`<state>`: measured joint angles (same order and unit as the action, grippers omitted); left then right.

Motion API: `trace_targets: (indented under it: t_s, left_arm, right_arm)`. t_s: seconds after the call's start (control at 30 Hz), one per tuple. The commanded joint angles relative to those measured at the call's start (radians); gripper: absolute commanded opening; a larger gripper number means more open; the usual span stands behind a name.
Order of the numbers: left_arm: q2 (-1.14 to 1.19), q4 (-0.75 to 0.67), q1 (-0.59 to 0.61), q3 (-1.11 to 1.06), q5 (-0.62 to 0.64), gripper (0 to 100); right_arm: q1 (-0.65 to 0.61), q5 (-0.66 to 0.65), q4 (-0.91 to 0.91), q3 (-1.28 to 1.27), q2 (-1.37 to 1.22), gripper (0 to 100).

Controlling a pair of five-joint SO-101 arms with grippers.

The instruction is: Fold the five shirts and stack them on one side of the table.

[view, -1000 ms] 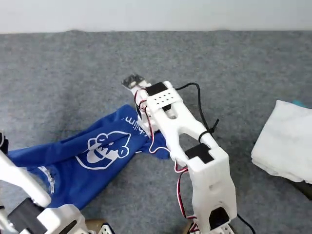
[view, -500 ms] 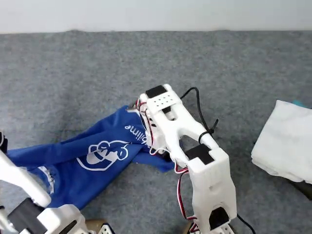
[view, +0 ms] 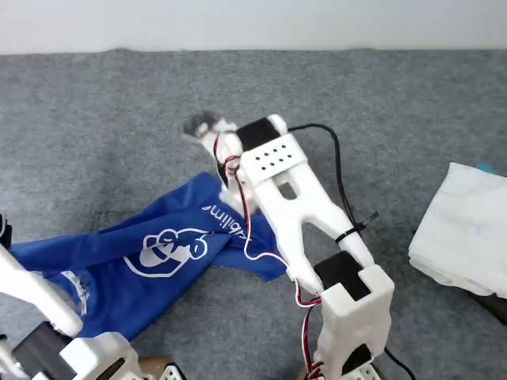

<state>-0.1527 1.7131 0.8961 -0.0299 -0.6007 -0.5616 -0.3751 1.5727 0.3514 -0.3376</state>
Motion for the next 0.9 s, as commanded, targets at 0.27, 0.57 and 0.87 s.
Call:
trace_targets:
  t_s: [0.27, 0.57, 0.87]
  left_arm:
    - [-0.040, -0.018, 0.000, 0.002, -0.002, 1]
    - [-0.040, -0.018, 0.000, 0.002, -0.002, 1]
    - [-0.040, -0.018, 0.000, 0.002, -0.002, 1]
  right_arm:
    - [-0.022, -0.008, -0.234, 0.292, -0.320, 18.4]
    - [-0.056, 0.058, -0.208, 0.529, -0.573, 22.5]
    - [-0.088, 0.057, 0.044, 0.727, -0.707, 1.6]
